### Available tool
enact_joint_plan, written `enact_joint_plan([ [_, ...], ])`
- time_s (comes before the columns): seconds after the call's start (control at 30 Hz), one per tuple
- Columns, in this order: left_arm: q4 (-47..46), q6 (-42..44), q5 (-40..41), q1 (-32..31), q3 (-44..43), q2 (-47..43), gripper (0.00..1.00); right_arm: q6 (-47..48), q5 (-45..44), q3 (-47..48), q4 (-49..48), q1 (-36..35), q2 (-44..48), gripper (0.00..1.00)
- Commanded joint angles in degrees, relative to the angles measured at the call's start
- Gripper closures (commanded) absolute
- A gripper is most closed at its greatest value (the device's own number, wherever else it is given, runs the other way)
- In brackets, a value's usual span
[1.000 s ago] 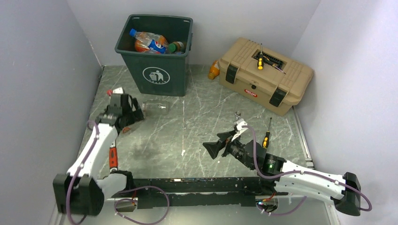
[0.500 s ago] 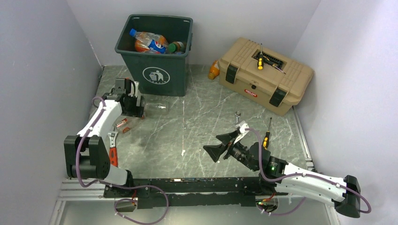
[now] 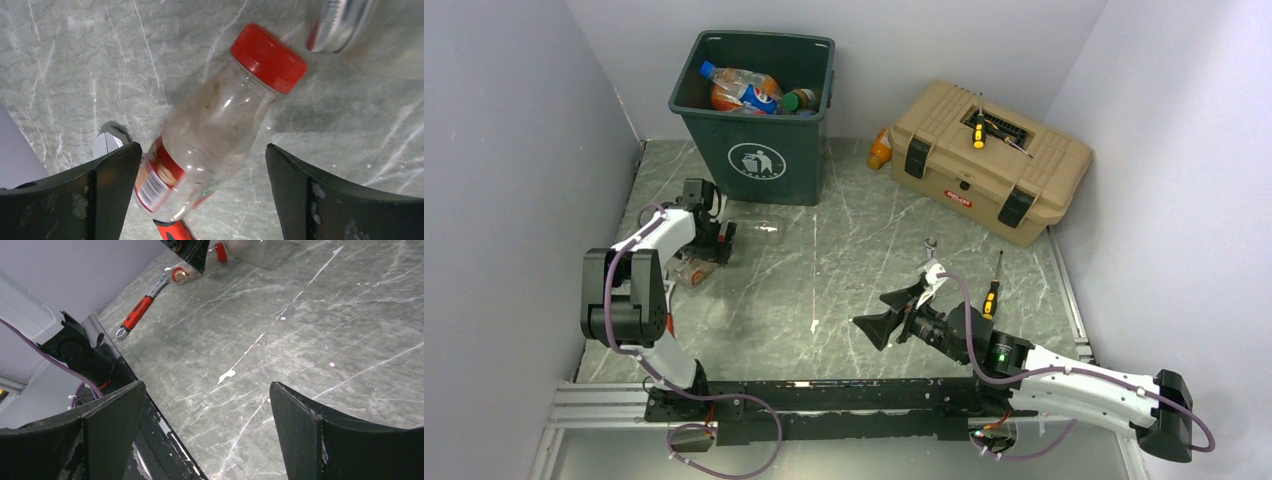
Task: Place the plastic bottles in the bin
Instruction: Pick up the plastic bottle at the center of the board.
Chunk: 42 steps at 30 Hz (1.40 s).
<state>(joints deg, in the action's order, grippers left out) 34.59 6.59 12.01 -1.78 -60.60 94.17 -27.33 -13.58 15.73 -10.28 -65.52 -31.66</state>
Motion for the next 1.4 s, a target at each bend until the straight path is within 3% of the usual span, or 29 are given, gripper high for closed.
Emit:
enact_joint_plan([
  [0.0,-4.56,-1.99,1.48,0.7,2.22,-0.02,0.01,0.27,-1.35,3.34,0.33,-0.23,1.53,0.01],
  [0.13,-4.95,-6.17,0.85,0.81,3.15,2.09,0.12,2.46,-2.63,4.8,1.08,-0.23,1.02,0.01],
  [0.33,-7.49,-10.43,2.13,0.84,7.83,-1.23,0.44,4.52,-3.14,7.44,2.55,-0.22,-0.62,0.01],
  [0.5,-6.04,-12.63,10.68,0.91,7.98,-8.98,0.47,5.62,-2.75,9.64,2.71,-0.23,-2.48,0.01],
  [0.63,-0.77,-14.78,13.48,0.78,5.1,-21.8,0.5,6.25,-1.54,11.6,3.16,-0.23,-3.34,0.01],
  [0.7,1.18,-15.77,14.42,-0.13,2.71,-28.48,0.57,6.54,-1.31,11.98,2.51,-0.2,-3.84,0.01],
  [0.87,7.72,-17.82,17.66,-11.41,-6.47,-37.6,0.65,6.89,0.01,14.73,3.92,-0.21,-5.86,0.01],
  [0.93,9.17,-20.74,12.44,-14.61,-9.55,-39.49,0.67,6.62,-0.11,14.49,3.64,-0.23,-5.68,0.01],
  [1.03,3.94,-23.66,-3.77,-17.08,-10.77,-41.75,0.66,6.99,0.25,15.0,2.82,-0.23,-6.45,0.0],
  [1.17,-8.21,-25.65,-24.62,-18.83,-8.98,-40.57,0.73,9.04,0.21,18.01,2.35,-0.23,-9.75,0.0],
  [1.37,-30.97,-26.43,-48.16,-19.49,-4.06,-34.95,0.8,11.84,-4.21,19.84,-1.7,-0.23,-12.41,0.0],
])
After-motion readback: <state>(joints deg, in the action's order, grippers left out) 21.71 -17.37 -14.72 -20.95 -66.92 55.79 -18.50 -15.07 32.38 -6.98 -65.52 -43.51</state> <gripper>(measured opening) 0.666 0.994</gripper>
